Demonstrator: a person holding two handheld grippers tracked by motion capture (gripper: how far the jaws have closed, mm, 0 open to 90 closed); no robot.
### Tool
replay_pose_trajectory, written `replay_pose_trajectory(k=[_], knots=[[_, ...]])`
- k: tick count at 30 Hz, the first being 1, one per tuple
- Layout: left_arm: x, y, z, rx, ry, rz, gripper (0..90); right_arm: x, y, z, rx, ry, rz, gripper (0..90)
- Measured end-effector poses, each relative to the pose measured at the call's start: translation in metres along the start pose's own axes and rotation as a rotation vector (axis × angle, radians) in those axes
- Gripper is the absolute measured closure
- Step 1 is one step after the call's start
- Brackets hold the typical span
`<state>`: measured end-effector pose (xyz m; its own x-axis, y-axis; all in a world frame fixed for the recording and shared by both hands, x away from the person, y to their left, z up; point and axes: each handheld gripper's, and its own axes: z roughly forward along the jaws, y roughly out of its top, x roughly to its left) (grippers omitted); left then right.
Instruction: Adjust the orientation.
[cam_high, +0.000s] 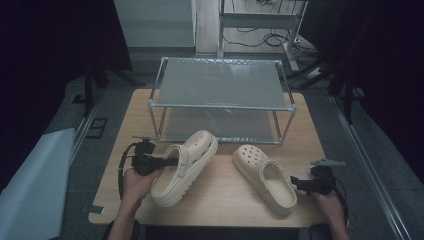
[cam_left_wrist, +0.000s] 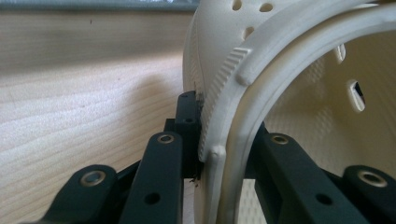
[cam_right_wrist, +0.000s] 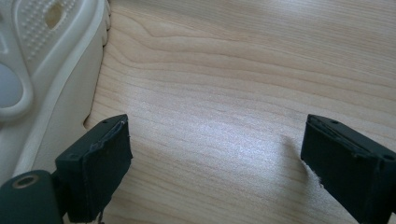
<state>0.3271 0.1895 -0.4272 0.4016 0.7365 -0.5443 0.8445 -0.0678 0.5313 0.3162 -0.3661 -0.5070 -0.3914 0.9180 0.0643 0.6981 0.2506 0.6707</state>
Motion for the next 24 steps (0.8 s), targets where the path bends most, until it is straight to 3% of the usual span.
replay_pose_trajectory(k=[11, 24], knots=[[-0.017, 0.025, -0.015, -0.004, -0.038, 0.004, 76.4, 0.000, 0.000, 0.000, -0.001, 0.001, 0.003, 8.3], [-0.035, 0.055, -0.024, -0.020, -0.131, 0.003, 76.4, -0.001, 0.000, 0.000, -0.002, 0.004, 0.004, 8.4]])
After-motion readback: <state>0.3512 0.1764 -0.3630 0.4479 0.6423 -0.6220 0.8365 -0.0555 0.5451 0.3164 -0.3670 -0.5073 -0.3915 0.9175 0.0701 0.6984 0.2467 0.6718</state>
